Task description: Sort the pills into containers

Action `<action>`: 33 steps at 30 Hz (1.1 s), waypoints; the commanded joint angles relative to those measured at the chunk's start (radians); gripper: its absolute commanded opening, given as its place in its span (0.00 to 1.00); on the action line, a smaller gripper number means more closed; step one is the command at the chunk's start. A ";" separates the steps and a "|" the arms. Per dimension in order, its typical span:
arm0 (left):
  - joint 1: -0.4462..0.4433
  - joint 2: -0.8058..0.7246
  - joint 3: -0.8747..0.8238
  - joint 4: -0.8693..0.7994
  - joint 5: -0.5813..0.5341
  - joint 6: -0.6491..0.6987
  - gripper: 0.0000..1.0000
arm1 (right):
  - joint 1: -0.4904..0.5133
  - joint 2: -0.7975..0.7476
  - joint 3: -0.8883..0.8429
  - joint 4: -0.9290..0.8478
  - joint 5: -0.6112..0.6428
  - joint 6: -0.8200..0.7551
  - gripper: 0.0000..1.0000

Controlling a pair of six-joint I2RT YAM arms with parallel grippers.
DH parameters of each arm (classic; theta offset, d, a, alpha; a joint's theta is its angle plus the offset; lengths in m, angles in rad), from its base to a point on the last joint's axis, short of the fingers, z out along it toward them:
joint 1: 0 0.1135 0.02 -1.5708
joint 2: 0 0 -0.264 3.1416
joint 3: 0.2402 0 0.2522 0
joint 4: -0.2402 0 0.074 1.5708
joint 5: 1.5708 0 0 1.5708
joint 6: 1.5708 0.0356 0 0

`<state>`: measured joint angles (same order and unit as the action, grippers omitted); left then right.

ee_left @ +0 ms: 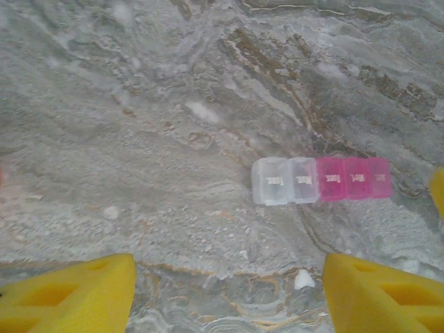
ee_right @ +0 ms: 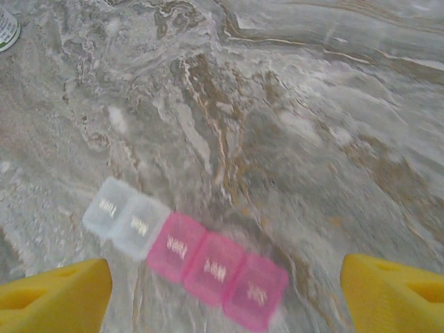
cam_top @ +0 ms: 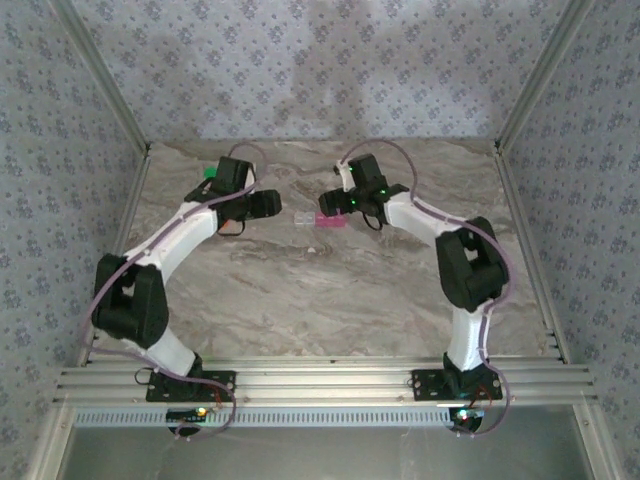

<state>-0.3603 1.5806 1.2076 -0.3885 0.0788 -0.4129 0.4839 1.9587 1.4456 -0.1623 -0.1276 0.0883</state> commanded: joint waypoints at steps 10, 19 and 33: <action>-0.008 -0.276 -0.277 0.219 -0.185 -0.003 0.71 | 0.006 0.308 0.310 -0.158 -0.171 -0.004 0.84; -0.006 -0.327 -0.339 0.281 -0.245 -0.026 0.71 | 0.044 0.265 0.209 -0.153 -0.188 0.031 0.85; -0.007 -0.209 -0.356 0.280 -0.159 -0.160 0.69 | 0.149 -0.028 -0.141 -0.072 -0.141 0.272 0.85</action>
<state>-0.3664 1.3346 0.8673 -0.1200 -0.1253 -0.5114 0.6064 2.0052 1.3514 -0.2642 -0.2756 0.2619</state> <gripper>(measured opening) 0.691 0.853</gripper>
